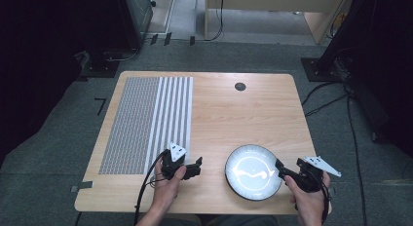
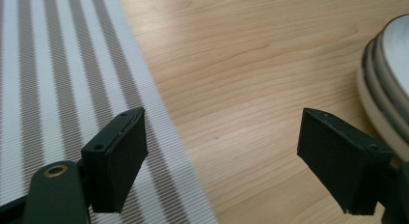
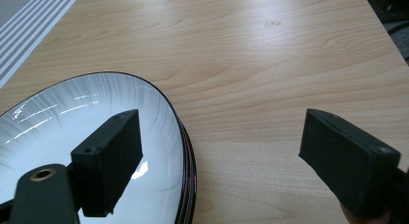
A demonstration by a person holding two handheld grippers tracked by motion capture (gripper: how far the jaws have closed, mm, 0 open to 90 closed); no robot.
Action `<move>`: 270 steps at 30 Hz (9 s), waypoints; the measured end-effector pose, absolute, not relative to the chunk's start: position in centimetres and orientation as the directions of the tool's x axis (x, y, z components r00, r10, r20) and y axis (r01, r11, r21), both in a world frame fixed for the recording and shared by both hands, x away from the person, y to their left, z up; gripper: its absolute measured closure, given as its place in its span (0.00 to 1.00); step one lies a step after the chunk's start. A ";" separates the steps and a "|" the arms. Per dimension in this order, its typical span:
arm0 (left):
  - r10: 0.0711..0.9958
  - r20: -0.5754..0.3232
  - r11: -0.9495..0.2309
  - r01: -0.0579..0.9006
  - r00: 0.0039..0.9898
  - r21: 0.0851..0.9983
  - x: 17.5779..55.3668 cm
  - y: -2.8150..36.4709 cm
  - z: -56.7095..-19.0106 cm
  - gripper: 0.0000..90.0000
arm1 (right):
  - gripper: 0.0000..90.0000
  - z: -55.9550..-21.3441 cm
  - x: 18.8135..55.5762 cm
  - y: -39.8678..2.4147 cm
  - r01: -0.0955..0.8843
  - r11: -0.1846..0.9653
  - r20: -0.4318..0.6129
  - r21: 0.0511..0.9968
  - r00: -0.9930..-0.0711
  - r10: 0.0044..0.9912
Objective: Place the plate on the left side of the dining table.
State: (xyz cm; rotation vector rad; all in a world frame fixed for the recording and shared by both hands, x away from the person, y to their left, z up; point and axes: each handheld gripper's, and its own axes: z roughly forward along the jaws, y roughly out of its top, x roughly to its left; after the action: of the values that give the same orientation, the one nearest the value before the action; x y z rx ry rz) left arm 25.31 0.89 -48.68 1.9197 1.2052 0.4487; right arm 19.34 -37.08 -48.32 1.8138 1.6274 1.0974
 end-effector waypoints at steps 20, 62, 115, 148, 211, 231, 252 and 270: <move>0.812 -0.157 -0.235 0.561 0.562 0.794 24.7 -5.6 -48.2 0.20 | 0.44 -48.0 19.3 -35.8 0.577 -0.152 0.222 0.802 -0.052 0.974; 0.748 -0.125 -0.346 0.544 0.652 0.764 24.3 -8.9 -48.8 0.86 | 0.93 -49.3 19.5 -36.1 0.641 -0.186 0.313 0.745 -0.089 0.946; 0.798 -0.097 -0.295 0.525 0.595 0.798 23.8 -9.7 -49.2 0.90 | 0.86 -49.6 19.6 -38.8 0.678 -0.441 0.635 0.588 -0.050 0.771; 0.750 -0.160 -0.295 0.542 0.641 0.787 23.6 -8.7 -48.9 0.77 | 1.00 -48.5 18.7 -38.9 0.632 -0.437 0.587 0.640 -0.035 0.809; 0.726 -0.222 -0.268 0.565 0.651 0.781 23.7 -8.2 -48.7 0.71 | 0.93 -51.0 18.8 -38.6 0.703 -0.605 0.797 0.372 0.093 0.597; 0.737 -0.256 -0.209 0.572 0.625 0.793 24.3 -5.8 -46.6 0.78 | 0.93 -48.5 19.9 -36.4 0.698 -0.585 0.787 0.412 0.051 0.615; 0.800 -0.250 -0.138 0.573 0.546 0.808 26.4 1.0 -44.4 0.81 | 0.93 -46.4 24.6 -30.0 0.729 -0.530 0.783 0.433 -0.012 0.622; 0.878 -0.232 -0.068 0.589 0.418 0.805 29.1 9.3 -43.8 0.82 | 0.92 -44.9 31.2 -20.4 0.780 -0.449 0.770 0.435 -0.064 0.635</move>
State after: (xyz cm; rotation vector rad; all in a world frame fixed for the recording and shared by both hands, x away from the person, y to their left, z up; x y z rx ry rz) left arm 29.13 9.33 -43.81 1.7630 1.2736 0.3991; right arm 31.20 -20.42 -44.94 2.2400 1.7122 1.6843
